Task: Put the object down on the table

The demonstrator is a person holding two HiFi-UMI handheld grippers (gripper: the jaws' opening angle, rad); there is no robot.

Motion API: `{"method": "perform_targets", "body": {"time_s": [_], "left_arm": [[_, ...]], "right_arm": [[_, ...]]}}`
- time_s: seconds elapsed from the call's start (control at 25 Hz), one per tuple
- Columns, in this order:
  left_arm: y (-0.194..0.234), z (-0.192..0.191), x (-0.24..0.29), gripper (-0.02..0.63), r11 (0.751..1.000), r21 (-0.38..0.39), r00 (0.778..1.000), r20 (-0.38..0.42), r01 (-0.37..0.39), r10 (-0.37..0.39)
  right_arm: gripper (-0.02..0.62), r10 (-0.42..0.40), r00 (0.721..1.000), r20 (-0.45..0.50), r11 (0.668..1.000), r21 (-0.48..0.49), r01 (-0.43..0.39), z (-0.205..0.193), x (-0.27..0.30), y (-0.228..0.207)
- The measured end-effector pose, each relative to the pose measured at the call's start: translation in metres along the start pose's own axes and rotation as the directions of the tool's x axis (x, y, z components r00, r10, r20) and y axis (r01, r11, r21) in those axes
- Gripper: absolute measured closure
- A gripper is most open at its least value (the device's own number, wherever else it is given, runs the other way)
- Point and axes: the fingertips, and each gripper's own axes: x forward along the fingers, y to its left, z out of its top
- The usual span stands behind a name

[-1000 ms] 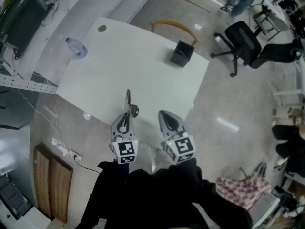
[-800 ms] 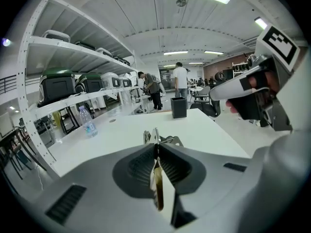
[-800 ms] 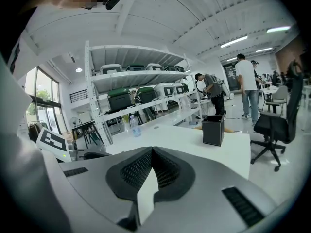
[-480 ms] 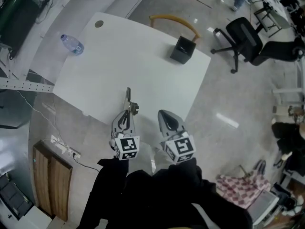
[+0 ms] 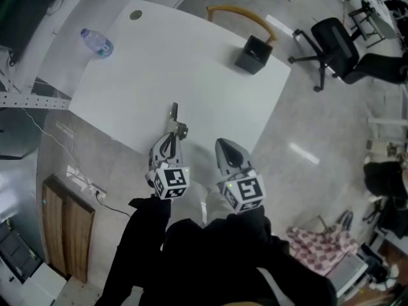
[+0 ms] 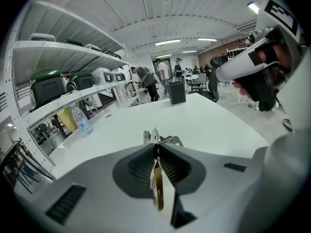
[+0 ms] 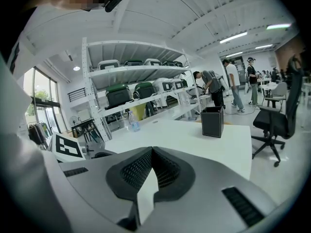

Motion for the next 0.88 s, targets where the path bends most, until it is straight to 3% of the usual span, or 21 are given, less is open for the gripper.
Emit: {"method": "perform_targets", "body": {"time_s": [0.4, 0.56, 0.88], "left_arm": [[-0.016, -0.023, 0.017, 0.574, 0.994, 0.109, 0.996, -0.091, 0.025, -0.015], [-0.023, -0.028, 0.024, 0.574, 0.98, 0.199, 0.993, -0.117, 0.024, -0.001], [-0.027, -0.03, 0.025, 0.57, 0.974, 0.225, 0.991, -0.133, 0.039, -0.009]], "right_arm": [[0.594, 0.003, 1.0, -0.014, 1.0, -0.001, -0.003, -0.006, -0.002, -0.002], [0.594, 0.005, 1.0, -0.02, 1.0, -0.006, -0.005, -0.007, -0.002, -0.004], [0.594, 0.011, 1.0, -0.026, 1.0, -0.01, -0.011, -0.01, -0.003, 0.0]]}}
